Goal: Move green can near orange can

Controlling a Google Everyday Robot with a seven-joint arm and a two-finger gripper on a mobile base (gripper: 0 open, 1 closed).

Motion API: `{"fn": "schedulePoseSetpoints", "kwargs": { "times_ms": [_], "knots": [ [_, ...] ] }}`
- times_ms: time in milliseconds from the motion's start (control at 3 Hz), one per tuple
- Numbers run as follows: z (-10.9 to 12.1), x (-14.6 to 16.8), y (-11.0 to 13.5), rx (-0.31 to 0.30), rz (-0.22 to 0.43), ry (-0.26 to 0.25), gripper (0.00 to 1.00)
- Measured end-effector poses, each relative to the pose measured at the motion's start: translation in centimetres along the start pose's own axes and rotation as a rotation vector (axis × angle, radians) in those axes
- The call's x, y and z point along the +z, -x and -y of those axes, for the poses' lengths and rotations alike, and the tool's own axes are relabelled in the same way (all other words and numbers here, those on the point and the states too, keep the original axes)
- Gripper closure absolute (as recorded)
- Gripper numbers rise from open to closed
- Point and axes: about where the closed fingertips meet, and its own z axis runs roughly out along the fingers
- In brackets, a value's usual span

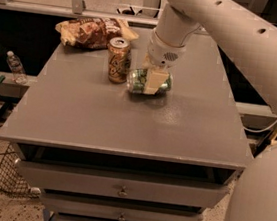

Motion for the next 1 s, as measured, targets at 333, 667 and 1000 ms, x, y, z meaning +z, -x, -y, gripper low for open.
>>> {"fn": "schedulePoseSetpoints", "kwargs": {
  "times_ms": [333, 667, 1000],
  "knots": [
    [0.10, 0.20, 0.08, -0.001, 0.001, -0.001, 0.36],
    [0.22, 0.26, 0.07, -0.005, 0.008, -0.007, 0.13],
    [0.47, 0.40, -0.35, -0.002, 0.018, -0.005, 0.00]
  ]
}}
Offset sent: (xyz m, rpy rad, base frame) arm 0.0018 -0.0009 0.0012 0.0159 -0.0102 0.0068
